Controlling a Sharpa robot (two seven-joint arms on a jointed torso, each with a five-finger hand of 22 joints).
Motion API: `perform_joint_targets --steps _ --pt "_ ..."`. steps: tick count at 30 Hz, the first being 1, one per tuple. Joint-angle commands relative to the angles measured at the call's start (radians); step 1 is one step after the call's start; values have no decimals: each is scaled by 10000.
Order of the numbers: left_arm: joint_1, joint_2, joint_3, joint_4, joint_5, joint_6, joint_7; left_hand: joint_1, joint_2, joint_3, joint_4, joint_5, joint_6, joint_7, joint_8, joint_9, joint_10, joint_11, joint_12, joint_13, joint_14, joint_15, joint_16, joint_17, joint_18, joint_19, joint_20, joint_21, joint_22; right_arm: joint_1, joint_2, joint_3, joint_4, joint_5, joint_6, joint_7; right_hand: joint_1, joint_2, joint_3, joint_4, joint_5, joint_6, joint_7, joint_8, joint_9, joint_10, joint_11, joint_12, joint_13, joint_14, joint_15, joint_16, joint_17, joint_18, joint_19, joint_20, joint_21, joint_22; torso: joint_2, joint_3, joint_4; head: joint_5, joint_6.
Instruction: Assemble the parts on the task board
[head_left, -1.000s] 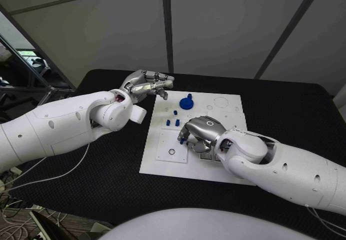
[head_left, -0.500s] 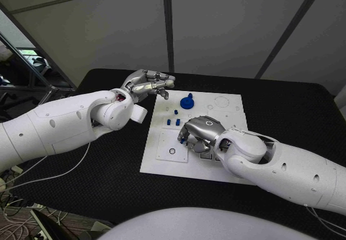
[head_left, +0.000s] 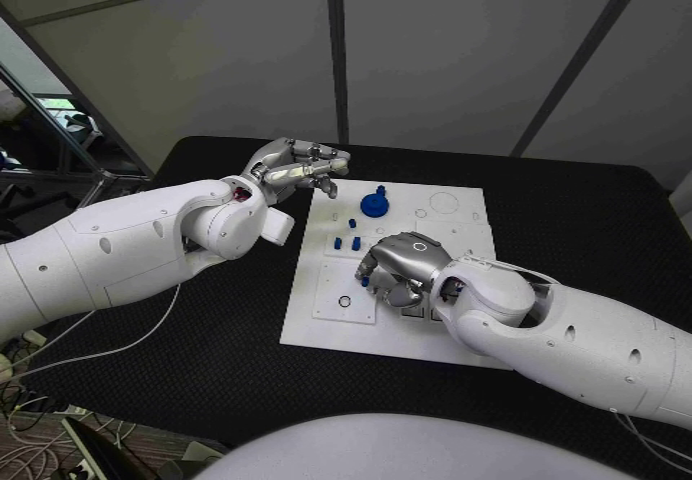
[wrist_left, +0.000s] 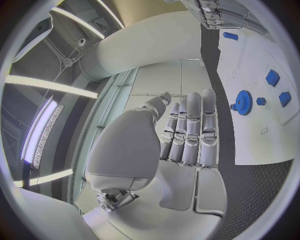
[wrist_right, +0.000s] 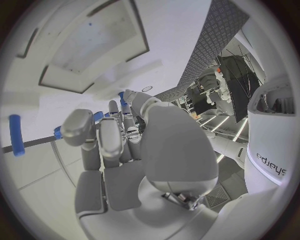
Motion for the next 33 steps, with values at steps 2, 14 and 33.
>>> perform_joint_targets --steps 2,14,33 --pt "14 21 5 -19 29 97 -3 20 97 -49 3 -22 -9 67 36 -2 -58 24 62 10 -49 -8 -63 -10 -111 94 3 -32 -13 12 -66 0 101 -69 -712 174 -67 -5 -29 -83 44 -113 -3 -30 -21 -131 17 85 5 209 86 -74 -67 -65 -98 14 -53 -48 -3 8 2 -10 33" --pt "14 -23 3 -24 29 140 -36 23 110 -56 5 -20 -23 76 31 -4 -70 29 63 10 -49 -5 -66 -12 -111 98 5 -42 -23 29 -1282 208 1028 580 -1378 92 -114 -5 -37 -113 66 -168 5 -8 -16 -132 16 219 28 174 90 -134 -183 -49 -148 27 -93 -105 -16 -4 -20 -143 150" --pt "13 -59 -9 -38 29 154 -48 23 113 -67 7 -22 -32 80 29 -5 -79 34 65 11 -50 -2 -68 -13 -112 101 7 -50 -31 405 -2464 1116 573 1213 124 -216 -369 -204 -716 -49 -36 -543 -132 -9 -22 -533 16 472 24 65 102 -293 -490 -4 -308 55 -295 -346 3 -4 -2 -494 422"
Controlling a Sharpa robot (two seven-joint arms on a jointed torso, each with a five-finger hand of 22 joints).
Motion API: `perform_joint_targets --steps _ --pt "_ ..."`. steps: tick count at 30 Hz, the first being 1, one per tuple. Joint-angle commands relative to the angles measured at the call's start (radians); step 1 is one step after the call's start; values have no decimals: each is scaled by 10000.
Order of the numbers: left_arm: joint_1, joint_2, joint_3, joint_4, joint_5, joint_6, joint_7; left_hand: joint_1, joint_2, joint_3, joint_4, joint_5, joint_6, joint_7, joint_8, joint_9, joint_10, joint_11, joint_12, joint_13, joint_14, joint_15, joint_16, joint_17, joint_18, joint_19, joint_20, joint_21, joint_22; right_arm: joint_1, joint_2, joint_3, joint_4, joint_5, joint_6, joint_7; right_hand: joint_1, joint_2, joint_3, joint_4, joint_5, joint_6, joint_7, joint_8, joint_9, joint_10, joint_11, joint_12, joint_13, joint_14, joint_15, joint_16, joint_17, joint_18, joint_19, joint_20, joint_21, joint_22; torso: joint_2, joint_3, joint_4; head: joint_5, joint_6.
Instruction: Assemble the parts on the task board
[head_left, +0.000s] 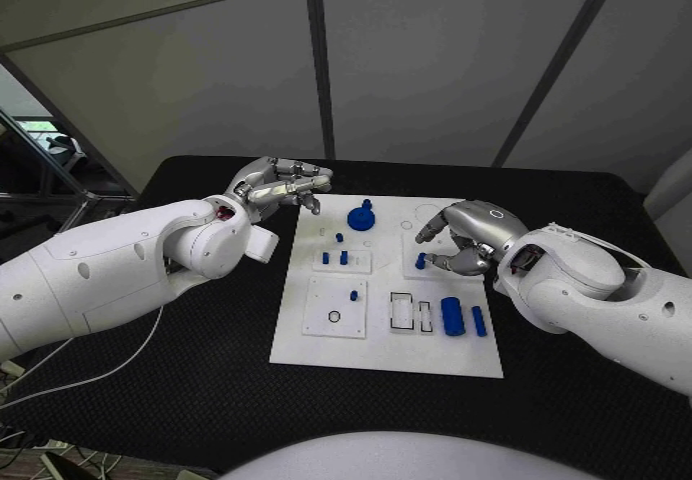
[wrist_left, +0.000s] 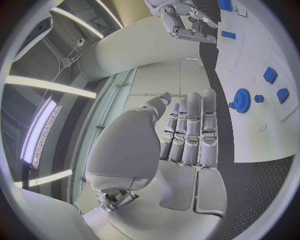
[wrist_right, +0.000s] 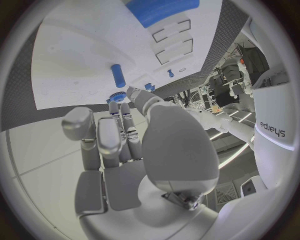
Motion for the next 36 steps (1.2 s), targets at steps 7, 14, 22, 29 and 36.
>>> perform_joint_targets --steps 7,14,22,29,36 --pt "13 4 1 -2 27 121 25 22 113 -68 8 -21 5 43 29 -5 -44 -1 65 13 -50 -1 -68 -15 -109 64 -30 -51 -10 23 181 24 -187 31 1003 -68 -32 29 -131 12 56 -80 3 6 8 -89 -6 120 19 56 48 4 21 -5 -45 22 -54 17 10 -12 25 -5 -20" --pt "13 11 1 -18 27 121 31 22 114 -69 8 -21 5 43 29 -5 -44 -1 65 13 -50 -1 -68 -15 -109 64 -30 -51 -10 22 388 23 -387 -24 1371 -99 37 139 -202 28 64 -48 3 34 24 33 -46 319 39 95 20 43 41 -12 4 7 -22 63 8 -7 18 14 -66" --pt "13 12 1 -16 27 121 26 27 121 -81 8 -21 0 43 31 -5 -51 0 72 16 -51 2 -72 -17 -110 68 -27 -63 -21 21 520 24 -568 -148 1613 -210 221 396 -3 24 -34 167 60 120 67 508 -145 663 58 130 -54 69 38 -46 139 -51 109 237 5 -3 23 14 -95" --pt "13 7 1 -18 27 126 6 27 121 -81 8 -21 0 43 31 -5 -51 0 72 16 -51 2 -72 -17 -110 68 -27 -63 -21 21 562 24 -648 -263 1645 -272 316 512 169 4 -65 355 72 182 95 712 -171 754 41 130 -82 53 -1 -61 193 -75 162 302 1 -2 16 13 -104" --pt "13 8 1 -16 27 136 -14 27 124 -83 9 -21 -1 44 31 -5 -52 0 73 16 -51 2 -72 -17 -110 69 -27 -65 -24 21 584 24 -707 -307 1615 -312 416 662 364 -39 -174 600 82 268 133 971 -216 840 49 155 -122 106 53 -75 252 -106 232 391 -1 -1 18 6 -117"
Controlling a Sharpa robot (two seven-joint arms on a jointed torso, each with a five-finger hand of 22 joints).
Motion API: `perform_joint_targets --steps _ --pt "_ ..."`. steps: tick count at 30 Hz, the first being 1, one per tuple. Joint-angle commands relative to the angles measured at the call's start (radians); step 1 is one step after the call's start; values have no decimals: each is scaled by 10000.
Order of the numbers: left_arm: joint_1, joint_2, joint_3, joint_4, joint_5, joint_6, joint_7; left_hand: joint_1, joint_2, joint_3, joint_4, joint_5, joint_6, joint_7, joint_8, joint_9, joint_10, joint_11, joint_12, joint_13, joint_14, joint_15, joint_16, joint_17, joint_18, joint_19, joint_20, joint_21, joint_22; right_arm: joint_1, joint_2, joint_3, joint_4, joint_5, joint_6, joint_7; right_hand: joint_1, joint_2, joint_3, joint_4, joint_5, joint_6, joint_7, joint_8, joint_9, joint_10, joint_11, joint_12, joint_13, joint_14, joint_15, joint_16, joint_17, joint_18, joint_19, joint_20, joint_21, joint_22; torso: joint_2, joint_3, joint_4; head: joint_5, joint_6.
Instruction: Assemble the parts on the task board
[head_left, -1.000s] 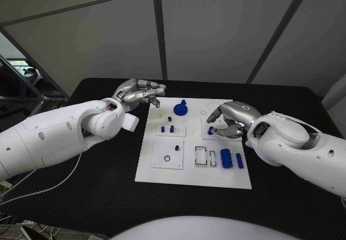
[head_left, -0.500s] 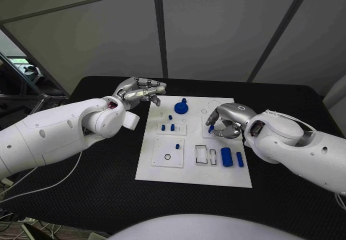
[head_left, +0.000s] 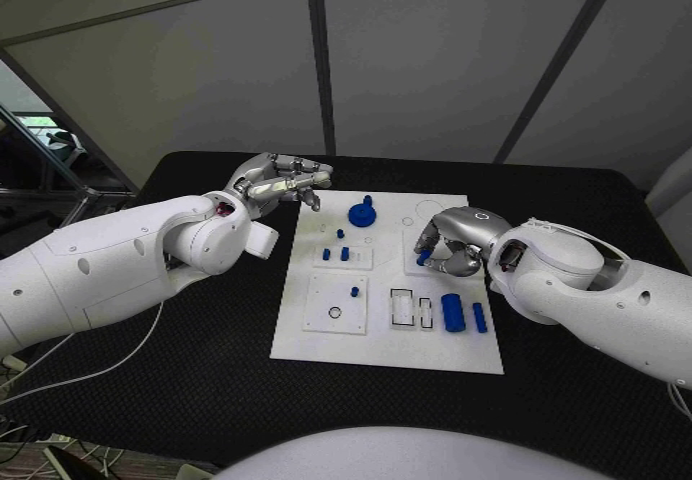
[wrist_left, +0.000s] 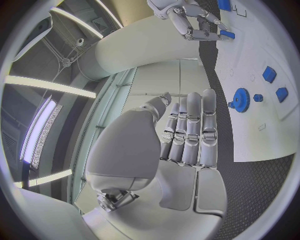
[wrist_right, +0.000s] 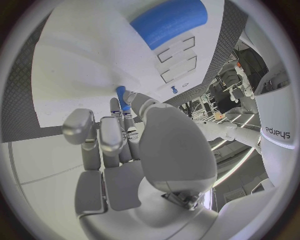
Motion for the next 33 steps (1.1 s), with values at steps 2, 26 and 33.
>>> perform_joint_targets --steps 2,26,33 --pt "15 4 5 9 27 124 8 -12 92 -62 -17 -21 -3 45 33 -4 -56 2 37 11 -51 4 -36 -11 -109 72 -25 -71 -18 17 18 8 -16 -152 4 -47 25 160 117 -15 -121 166 6 77 23 177 -18 92 8 179 -75 84 42 -78 93 -28 54 26 -2 -1 2 -3 -6" --pt "14 11 4 -29 27 142 -9 -12 92 -62 -17 -21 -3 45 33 -4 -56 2 37 11 -51 4 -36 -11 -109 72 -25 -71 -18 13 -402 20 905 154 -1861 -6 60 403 232 -90 -687 868 -216 422 191 985 -288 320 174 283 -288 378 376 -156 315 -243 373 457 -23 10 -15 -11 -48" --pt "14 50 4 -54 27 147 -20 -12 92 -62 -17 -21 -3 45 33 -4 -56 2 37 11 -51 4 -36 -11 -109 72 -25 -71 -18 14 -465 231 1742 623 -1925 103 82 380 231 -126 -652 874 -218 425 197 996 -293 309 181 286 -296 394 395 -162 326 -255 392 483 -7 0 7 18 -35"
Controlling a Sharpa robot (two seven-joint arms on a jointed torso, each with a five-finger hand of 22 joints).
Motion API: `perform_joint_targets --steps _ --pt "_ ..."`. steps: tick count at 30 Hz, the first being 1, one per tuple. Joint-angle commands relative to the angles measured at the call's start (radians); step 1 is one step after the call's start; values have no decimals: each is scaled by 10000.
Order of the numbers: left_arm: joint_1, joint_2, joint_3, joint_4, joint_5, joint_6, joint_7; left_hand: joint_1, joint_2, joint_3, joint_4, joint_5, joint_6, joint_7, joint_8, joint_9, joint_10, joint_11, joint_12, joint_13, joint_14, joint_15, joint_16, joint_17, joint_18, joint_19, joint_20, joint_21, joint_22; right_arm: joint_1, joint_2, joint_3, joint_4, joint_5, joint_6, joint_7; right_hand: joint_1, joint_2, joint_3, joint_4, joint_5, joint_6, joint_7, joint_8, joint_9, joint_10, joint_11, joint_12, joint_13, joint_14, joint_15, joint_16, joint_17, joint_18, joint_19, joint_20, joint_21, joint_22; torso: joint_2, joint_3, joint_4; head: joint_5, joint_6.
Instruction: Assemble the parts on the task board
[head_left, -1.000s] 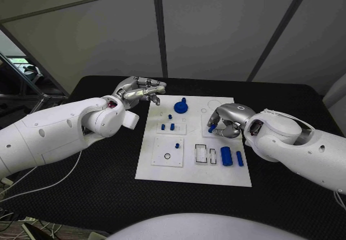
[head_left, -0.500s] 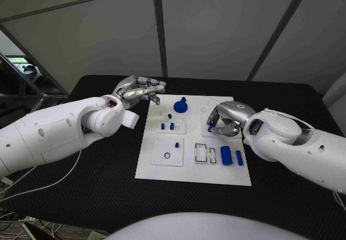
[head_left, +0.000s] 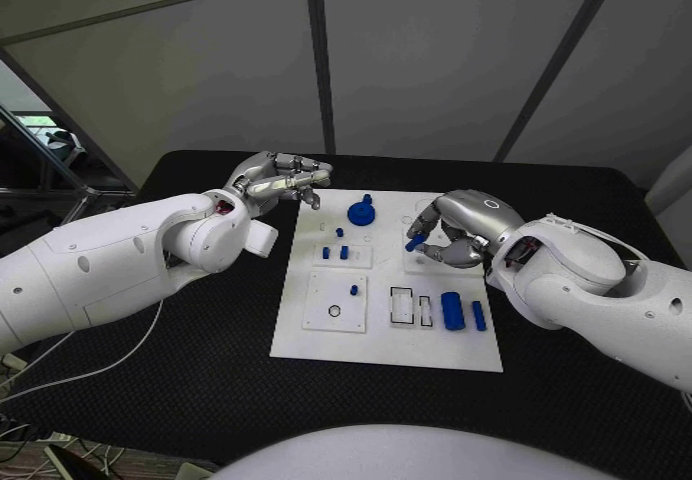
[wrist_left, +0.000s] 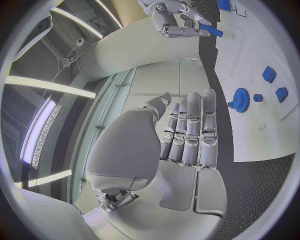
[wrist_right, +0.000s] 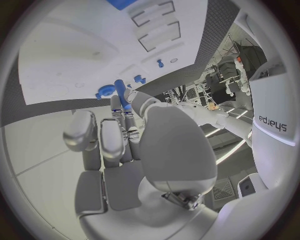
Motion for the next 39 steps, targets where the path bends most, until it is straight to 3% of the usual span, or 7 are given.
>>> perform_joint_targets --steps 1,4,7,15,21,29,39 --pt "14 34 4 -7 26 127 22 -12 92 -62 -17 -21 -3 45 33 -4 -56 3 37 13 -52 3 -37 -13 -109 73 -25 -32 -12 15 147 30 281 498 -361 146 69 51 3 -56 54 100 -25 59 74 70 -9 50 12 268 -65 33 5 -161 75 -4 43 4 11 -6 19 29 4" --pt "14 55 4 -13 26 135 20 -12 92 -62 -17 -21 -3 45 33 -4 -56 3 37 13 -52 3 -37 -13 -109 73 -25 -32 -12 11 407 40 402 698 -299 241 82 49 10 -74 91 93 -19 55 75 68 -6 38 14 269 -68 39 10 -162 77 -10 48 9 22 -22 26 61 -19" --pt "14 74 4 -18 26 137 24 -12 92 -62 -17 -21 -3 45 33 -4 -56 3 37 13 -52 3 -37 -13 -109 73 -25 -32 -12 -13 765 -42 424 822 -232 382 90 50 17 -93 134 77 -10 45 74 57 2 17 16 268 -65 43 10 -163 74 -14 45 3 17 -28 26 121 -41" --pt "16 155 4 -33 26 157 25 -12 92 -62 -17 -21 -3 45 33 -4 -56 3 37 13 -52 3 -37 -13 -109 73 -25 -32 -12 -169 1591 -683 235 917 -82 795 101 65 32 -122 216 45 12 25 72 32 19 -22 17 263 -56 41 -6 -165 72 -15 47 5 17 -24 25 274 -105" --pt "17 195 4 -41 26 169 19 -12 92 -62 -17 -21 -3 45 33 -4 -56 3 37 13 -52 3 -37 -13 -109 73 -25 -32 -12 -232 1900 -994 -29 896 39 920 104 69 36 -134 248 31 20 17 71 22 27 -38 18 260 -52 36 -18 -164 68 -14 43 -1 26 -20 24 342 -133" --pt "17 238 4 -56 26 189 14 -12 92 -62 -17 -21 -3 45 33 -4 -56 3 37 13 -52 3 -37 -13 -109 73 -25 -32 -12 -300 2183 -1139 -321 770 172 973 108 75 40 -143 270 23 25 12 70 16 32 -47 18 259 -48 36 -22 -164 67 -12 42 -3 24 -7 13 399 -168" --pt "17 270 3 -77 26 214 0 -4 113 -85 -14 -19 -15 50 35 -3 -74 7 50 18 -55 8 -43 -16 -108 83 -20 -56 -36 -333 2359 -1189 -537 552 390 967 112 81 44 -150 285 19 28 9 70 14 34 -53 19 259 -46 39 -18 -165 67 -11 44 -1 26 -9 10 446 -238"
